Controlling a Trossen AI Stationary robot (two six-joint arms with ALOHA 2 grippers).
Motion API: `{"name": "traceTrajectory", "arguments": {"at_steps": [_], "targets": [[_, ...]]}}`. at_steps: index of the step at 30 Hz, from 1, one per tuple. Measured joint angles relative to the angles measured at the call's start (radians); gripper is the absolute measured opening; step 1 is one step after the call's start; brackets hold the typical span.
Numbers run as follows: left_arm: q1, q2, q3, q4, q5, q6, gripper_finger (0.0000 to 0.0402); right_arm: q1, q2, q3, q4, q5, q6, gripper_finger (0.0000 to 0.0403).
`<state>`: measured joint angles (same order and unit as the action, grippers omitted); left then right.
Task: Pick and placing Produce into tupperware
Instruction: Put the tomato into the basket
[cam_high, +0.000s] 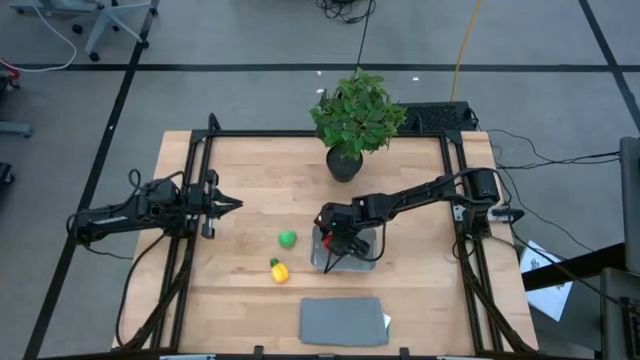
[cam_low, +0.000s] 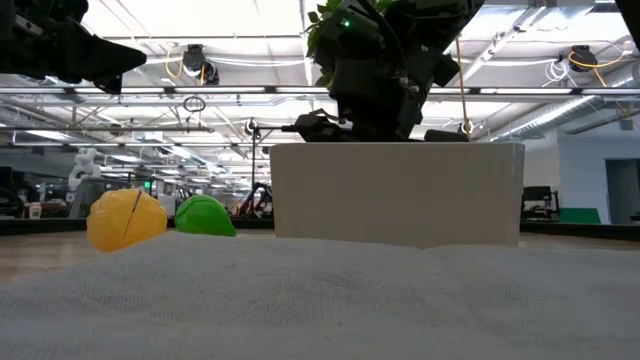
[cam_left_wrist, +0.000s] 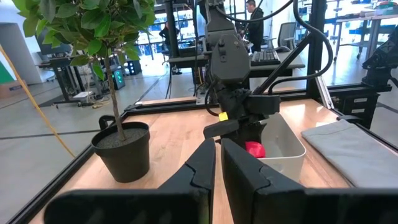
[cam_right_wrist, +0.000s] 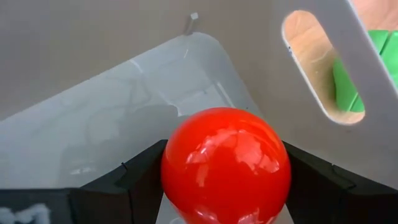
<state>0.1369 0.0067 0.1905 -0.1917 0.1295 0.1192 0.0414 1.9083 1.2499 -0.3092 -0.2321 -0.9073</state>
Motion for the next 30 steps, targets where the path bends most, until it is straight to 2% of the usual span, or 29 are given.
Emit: {"name": "traceTrajectory", "arguments": {"at_steps": [30], "targets": [[0.000,0.000,0.000,0.000,0.000,0.000,0.0033,0.000,0.000,0.000,-0.005,0.031,0.039,0.0278]]}}
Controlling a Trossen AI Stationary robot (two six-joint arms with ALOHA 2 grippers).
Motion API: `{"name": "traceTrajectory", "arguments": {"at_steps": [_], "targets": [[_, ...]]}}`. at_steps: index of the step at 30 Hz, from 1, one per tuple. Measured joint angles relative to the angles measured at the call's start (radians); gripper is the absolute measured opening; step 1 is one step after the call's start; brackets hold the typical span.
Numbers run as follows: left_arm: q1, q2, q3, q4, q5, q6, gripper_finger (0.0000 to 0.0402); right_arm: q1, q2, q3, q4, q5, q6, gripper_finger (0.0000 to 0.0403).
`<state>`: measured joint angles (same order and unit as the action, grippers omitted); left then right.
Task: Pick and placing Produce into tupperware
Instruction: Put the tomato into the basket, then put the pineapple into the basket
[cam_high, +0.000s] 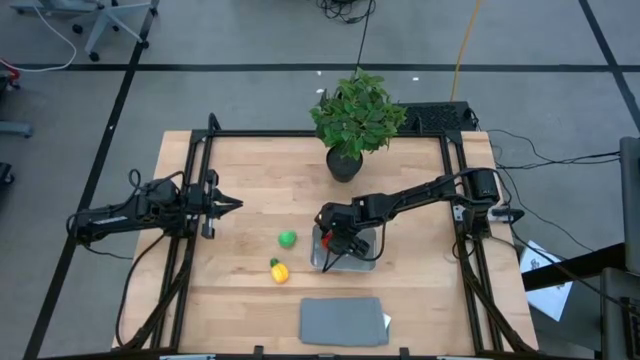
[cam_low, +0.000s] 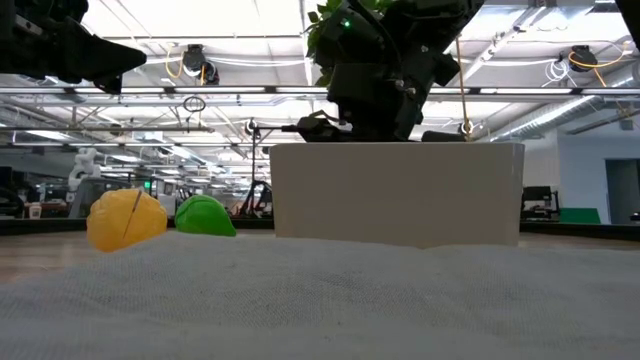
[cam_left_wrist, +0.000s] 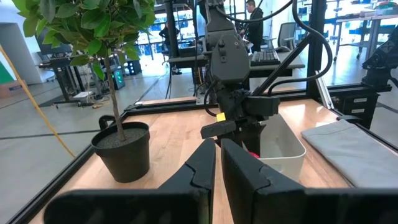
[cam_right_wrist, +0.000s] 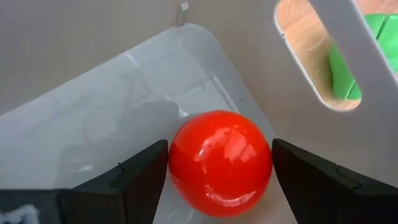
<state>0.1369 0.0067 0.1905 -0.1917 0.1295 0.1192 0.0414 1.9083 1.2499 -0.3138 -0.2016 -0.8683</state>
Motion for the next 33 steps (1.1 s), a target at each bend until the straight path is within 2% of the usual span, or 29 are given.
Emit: {"name": "traceTrajectory", "arguments": {"at_steps": [3,7,26,33], "targets": [[0.000,0.000,0.000,0.000,0.000,0.000,0.0033,0.003,0.000,0.000,0.005,0.027,0.022,0.0279],[0.000,0.000,0.000,0.000,0.000,0.000,0.0033,0.020,-0.018,0.000,-0.009,0.127,0.020,0.0279],[0.000,0.000,0.000,0.002,0.000,-0.005,0.0033,0.032,-0.054,0.000,-0.046,0.130,0.128,0.0279],[0.000,0.000,0.000,0.002,0.000,-0.005,0.0033,0.030,-0.122,0.002,-0.059,0.129,0.154,0.0279]]}}
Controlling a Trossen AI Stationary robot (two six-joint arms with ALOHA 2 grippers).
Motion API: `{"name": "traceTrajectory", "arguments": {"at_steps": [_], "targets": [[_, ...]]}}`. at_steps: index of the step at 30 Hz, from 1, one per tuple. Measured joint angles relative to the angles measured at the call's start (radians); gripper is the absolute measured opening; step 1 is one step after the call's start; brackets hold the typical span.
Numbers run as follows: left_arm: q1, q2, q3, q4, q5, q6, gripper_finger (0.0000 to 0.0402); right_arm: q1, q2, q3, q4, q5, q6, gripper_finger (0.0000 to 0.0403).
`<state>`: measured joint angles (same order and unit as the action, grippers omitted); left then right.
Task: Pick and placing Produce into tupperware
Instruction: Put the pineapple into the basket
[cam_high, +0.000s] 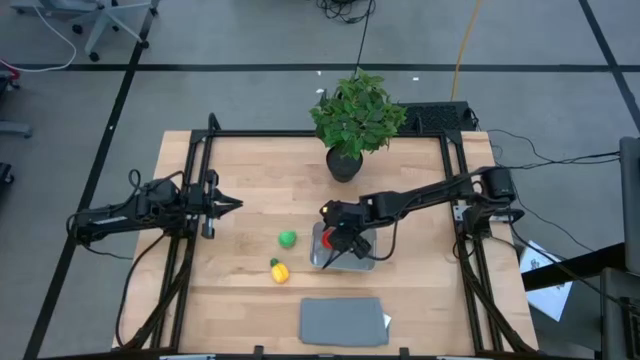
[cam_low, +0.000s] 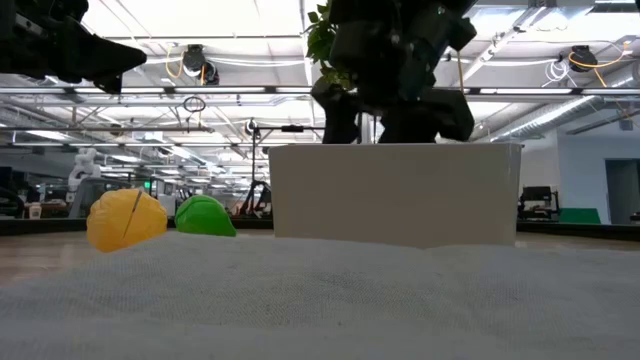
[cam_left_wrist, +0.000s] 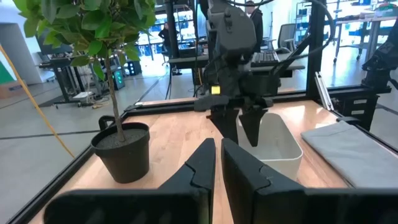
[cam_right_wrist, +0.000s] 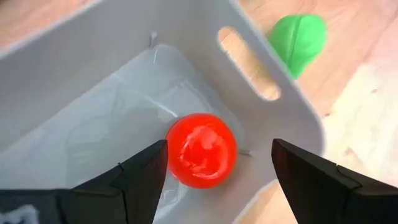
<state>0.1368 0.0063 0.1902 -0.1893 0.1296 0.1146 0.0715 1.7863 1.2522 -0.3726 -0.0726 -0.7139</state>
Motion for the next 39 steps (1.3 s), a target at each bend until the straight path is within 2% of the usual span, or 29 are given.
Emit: {"name": "traceTrajectory", "arguments": {"at_steps": [6,11,16,22,24,39], "targets": [[0.000,0.000,0.000,-0.001,0.000,0.000,0.0033,-0.005,-0.061,0.000,-0.007,-0.010,0.064,0.0272],[0.000,0.000,0.000,-0.001,0.000,0.000,0.0033,-0.027,-0.111,0.001,-0.014,-0.070,0.129,0.0233],[0.000,0.000,0.000,-0.001,0.000,0.000,0.0033,-0.039,-0.127,0.001,-0.014,-0.089,0.145,0.0163],[0.000,0.000,0.000,0.001,0.000,-0.004,0.0033,-0.039,-0.127,0.001,-0.018,-0.089,0.127,0.0033],[0.000,0.000,0.000,0.002,0.000,-0.004,0.0033,-0.039,-0.127,0.001,-0.009,-0.089,0.127,0.0009],[0.000,0.000,0.000,0.002,0.000,-0.008,0.0033,-0.039,-0.126,0.001,0.001,-0.090,0.179,0.0001]]}}
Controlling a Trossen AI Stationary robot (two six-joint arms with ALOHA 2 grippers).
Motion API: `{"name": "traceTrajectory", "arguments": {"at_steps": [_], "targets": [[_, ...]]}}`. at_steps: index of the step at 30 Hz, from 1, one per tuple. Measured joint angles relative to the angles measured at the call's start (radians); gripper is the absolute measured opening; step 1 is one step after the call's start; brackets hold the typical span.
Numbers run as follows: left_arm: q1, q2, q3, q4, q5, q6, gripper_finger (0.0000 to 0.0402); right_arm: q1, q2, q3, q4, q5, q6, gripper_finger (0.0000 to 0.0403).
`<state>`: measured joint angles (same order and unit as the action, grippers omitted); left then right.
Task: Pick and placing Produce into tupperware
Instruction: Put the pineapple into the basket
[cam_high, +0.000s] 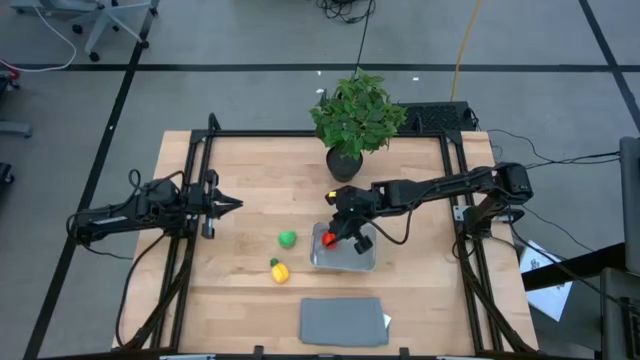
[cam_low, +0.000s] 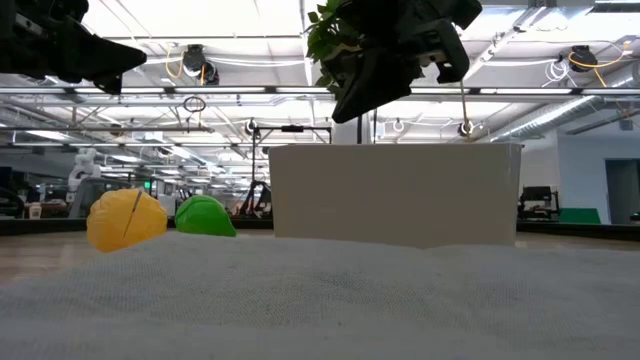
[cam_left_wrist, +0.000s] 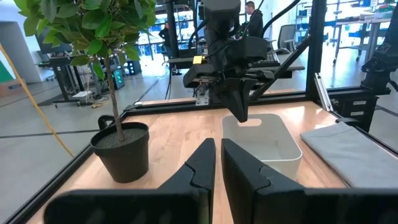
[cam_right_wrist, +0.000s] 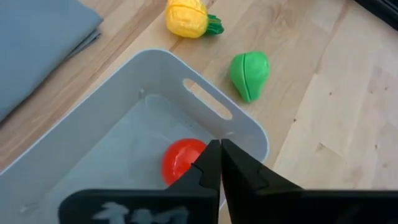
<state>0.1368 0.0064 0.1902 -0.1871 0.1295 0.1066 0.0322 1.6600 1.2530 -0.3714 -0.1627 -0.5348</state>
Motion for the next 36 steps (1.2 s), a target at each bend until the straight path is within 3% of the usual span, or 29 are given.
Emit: {"name": "traceTrajectory", "arguments": {"at_steps": [9,19,27,36], "targets": [[0.000,0.000,0.000,0.000,0.000,0.000,0.0033,-0.011,-0.052,0.000,0.012,-0.029,0.056,0.0001],[0.000,0.000,0.000,0.000,0.000,0.001,0.0033,-0.120,-0.282,0.000,0.058,-0.067,0.230,0.0000],[0.000,0.000,0.000,-0.002,0.000,0.000,0.0033,-0.206,-0.491,-0.007,0.060,-0.210,0.344,0.0000],[0.000,0.000,0.000,-0.004,0.000,0.001,0.0033,-0.223,-0.777,-0.242,0.267,-0.209,0.507,0.0000]]}}
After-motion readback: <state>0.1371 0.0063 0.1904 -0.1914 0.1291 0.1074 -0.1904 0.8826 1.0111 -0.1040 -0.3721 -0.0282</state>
